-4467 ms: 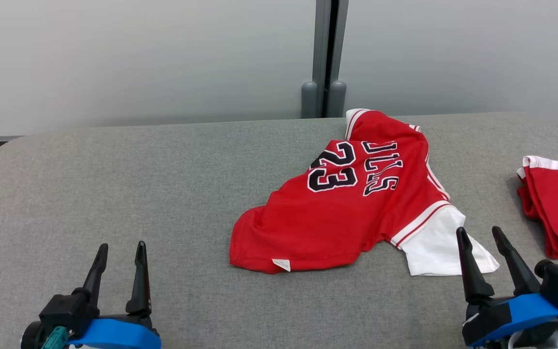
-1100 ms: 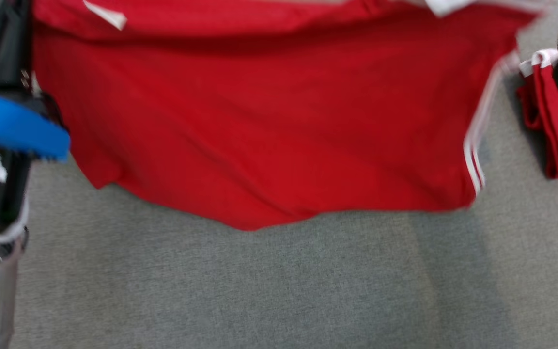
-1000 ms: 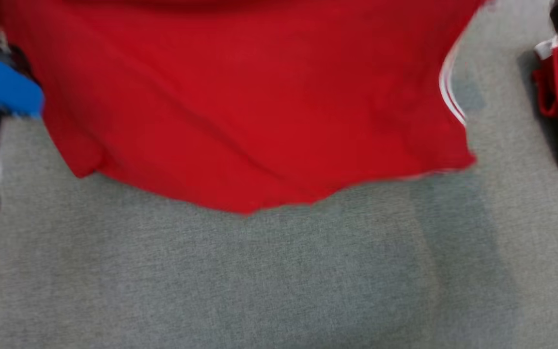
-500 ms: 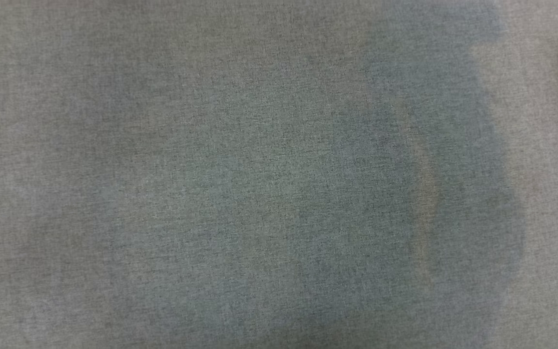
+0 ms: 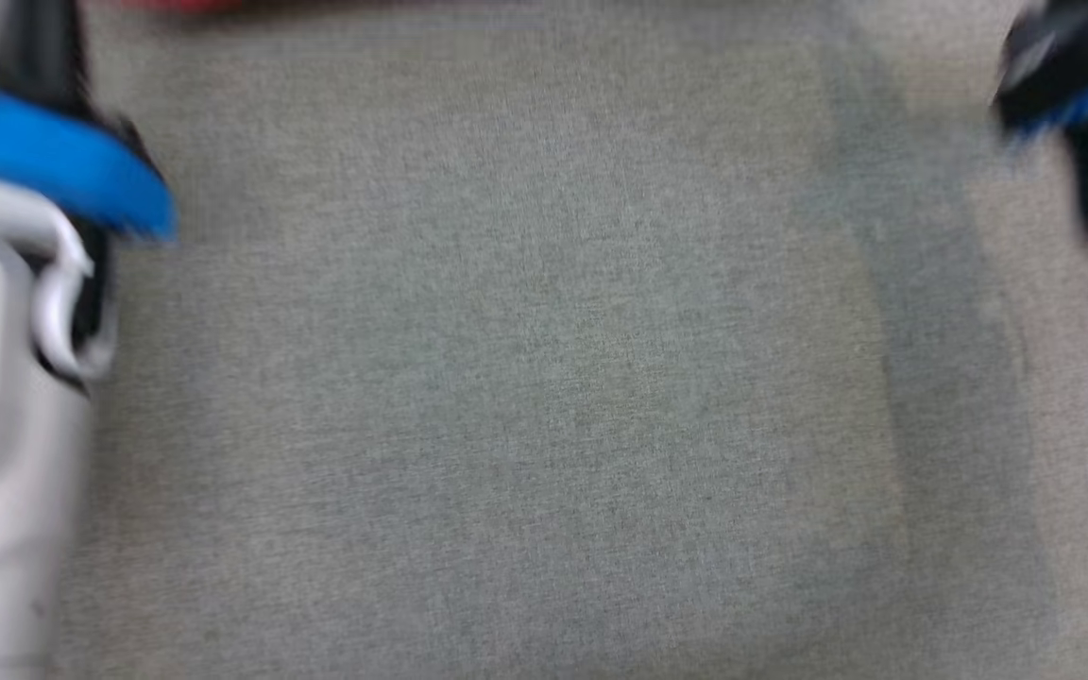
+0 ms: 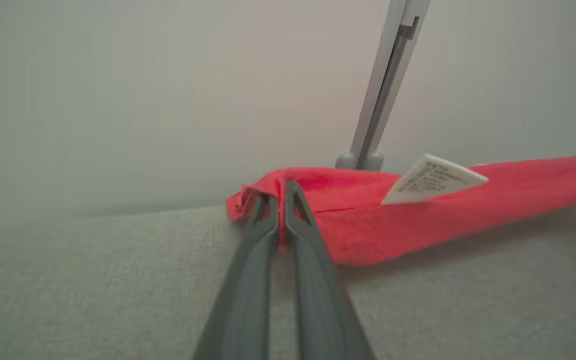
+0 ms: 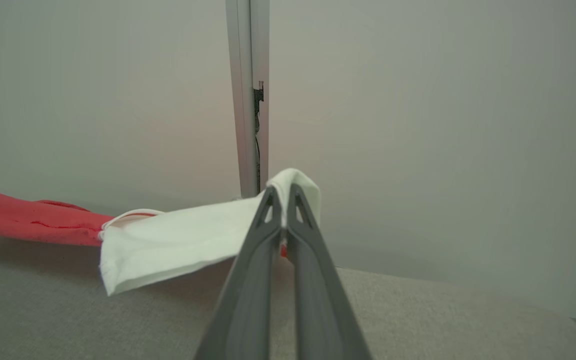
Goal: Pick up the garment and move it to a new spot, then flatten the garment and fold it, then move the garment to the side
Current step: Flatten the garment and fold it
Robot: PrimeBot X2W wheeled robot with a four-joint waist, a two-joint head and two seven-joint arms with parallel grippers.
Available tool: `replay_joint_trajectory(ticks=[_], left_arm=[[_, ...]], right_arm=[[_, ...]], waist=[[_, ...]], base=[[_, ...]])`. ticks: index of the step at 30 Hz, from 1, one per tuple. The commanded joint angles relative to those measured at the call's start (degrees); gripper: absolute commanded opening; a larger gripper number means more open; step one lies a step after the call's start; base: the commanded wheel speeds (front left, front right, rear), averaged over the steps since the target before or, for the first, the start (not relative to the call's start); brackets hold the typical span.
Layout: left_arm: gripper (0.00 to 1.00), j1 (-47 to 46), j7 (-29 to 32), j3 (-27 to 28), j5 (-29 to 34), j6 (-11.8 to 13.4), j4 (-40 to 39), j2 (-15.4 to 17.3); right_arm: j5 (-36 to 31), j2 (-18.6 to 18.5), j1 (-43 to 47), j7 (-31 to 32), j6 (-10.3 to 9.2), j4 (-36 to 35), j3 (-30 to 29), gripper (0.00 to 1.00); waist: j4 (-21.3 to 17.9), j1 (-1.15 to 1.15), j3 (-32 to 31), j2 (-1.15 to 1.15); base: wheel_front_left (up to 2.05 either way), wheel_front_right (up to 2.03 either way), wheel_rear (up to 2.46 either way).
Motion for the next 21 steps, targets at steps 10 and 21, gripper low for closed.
replay_joint_trajectory(ticks=[10, 21], left_arm=[[0.00, 20.2, 0.5, -0.8, -4.8, 0.9, 2.5, -3.5], [0.00, 38.8, 5.9, -1.4, -7.8, 4.4, -7.8, -3.4]], right_arm=[[5.6, 1.4, 29.3, 14.2, 0.00, -10.1, -6.2, 0.00], [0.1, 12.4, 55.0, 34.2, 0.01, -29.8, -19.2, 0.00]], waist=[[1.1, 0.00, -11.1, 0.00], [2.1, 0.00, -18.8, 0.00]], base=[[0.00, 0.00, 0.00], [0.00, 0.00, 0.00]])
